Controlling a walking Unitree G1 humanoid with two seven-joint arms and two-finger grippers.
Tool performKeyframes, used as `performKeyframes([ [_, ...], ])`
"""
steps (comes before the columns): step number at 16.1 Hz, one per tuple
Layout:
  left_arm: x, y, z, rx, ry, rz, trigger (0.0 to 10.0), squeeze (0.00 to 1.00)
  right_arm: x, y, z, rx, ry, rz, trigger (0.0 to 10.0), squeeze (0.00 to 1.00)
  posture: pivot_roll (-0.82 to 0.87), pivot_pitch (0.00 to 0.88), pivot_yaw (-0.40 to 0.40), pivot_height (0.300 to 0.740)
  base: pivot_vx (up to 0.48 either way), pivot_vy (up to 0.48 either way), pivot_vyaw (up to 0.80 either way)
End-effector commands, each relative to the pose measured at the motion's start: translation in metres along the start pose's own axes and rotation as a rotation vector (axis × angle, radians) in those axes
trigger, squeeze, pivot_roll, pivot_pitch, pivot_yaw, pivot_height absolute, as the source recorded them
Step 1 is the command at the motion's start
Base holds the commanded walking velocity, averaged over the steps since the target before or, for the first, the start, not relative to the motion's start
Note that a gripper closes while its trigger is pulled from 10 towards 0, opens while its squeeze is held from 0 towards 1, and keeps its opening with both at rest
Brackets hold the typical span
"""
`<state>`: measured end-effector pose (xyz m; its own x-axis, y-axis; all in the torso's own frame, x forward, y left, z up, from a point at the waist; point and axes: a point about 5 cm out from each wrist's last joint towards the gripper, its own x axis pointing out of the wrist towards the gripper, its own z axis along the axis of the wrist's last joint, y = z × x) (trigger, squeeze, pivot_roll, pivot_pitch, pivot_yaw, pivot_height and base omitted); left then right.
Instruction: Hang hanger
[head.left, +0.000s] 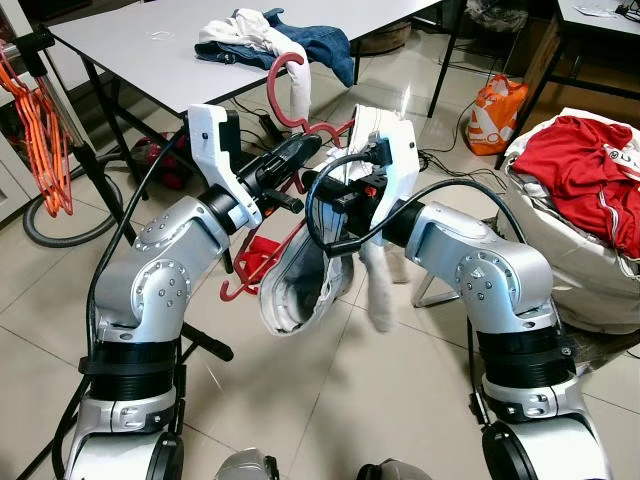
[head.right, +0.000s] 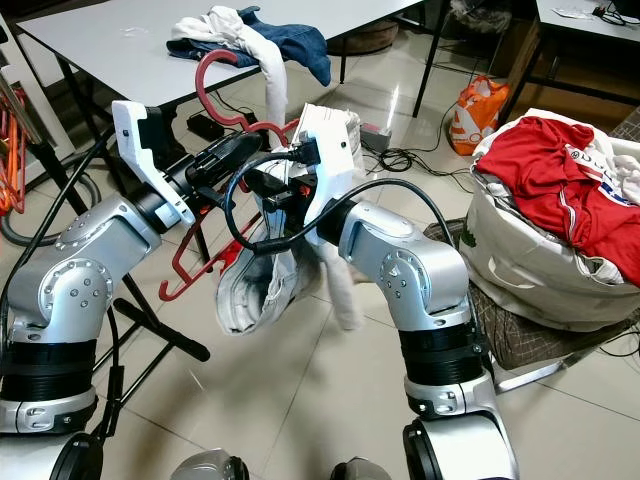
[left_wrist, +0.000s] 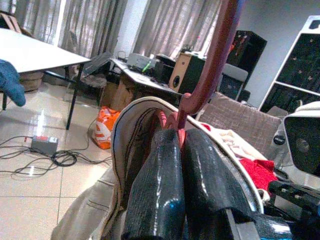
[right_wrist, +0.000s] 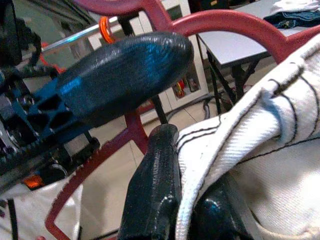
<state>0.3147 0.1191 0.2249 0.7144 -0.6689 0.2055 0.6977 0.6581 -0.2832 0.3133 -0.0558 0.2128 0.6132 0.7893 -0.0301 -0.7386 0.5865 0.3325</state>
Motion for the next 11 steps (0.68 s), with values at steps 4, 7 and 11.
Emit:
performKeyframes([
  [4,0.011,-0.024,0.01,0.0,-0.045,-0.153,10.0,0.0,0.01,0.019,0.01,0.051,-0.061,0.102,0.0,0.0,-0.1,0.0,0.019,0.74,0.0,0.0,0.0],
  [7,0.012,-0.027,0.013,-0.016,-0.061,-0.171,10.0,0.0,0.013,0.02,0.008,0.052,-0.058,0.103,0.0,0.0,-0.1,0.0,0.02,0.74,0.0,0.0,0.0],
  [11,0.015,-0.022,0.003,0.011,-0.025,-0.13,10.0,0.0,0.017,0.044,0.015,0.103,-0.087,0.213,0.0,0.0,-0.09,0.0,0.02,0.74,0.0,0.0,0.0],
])
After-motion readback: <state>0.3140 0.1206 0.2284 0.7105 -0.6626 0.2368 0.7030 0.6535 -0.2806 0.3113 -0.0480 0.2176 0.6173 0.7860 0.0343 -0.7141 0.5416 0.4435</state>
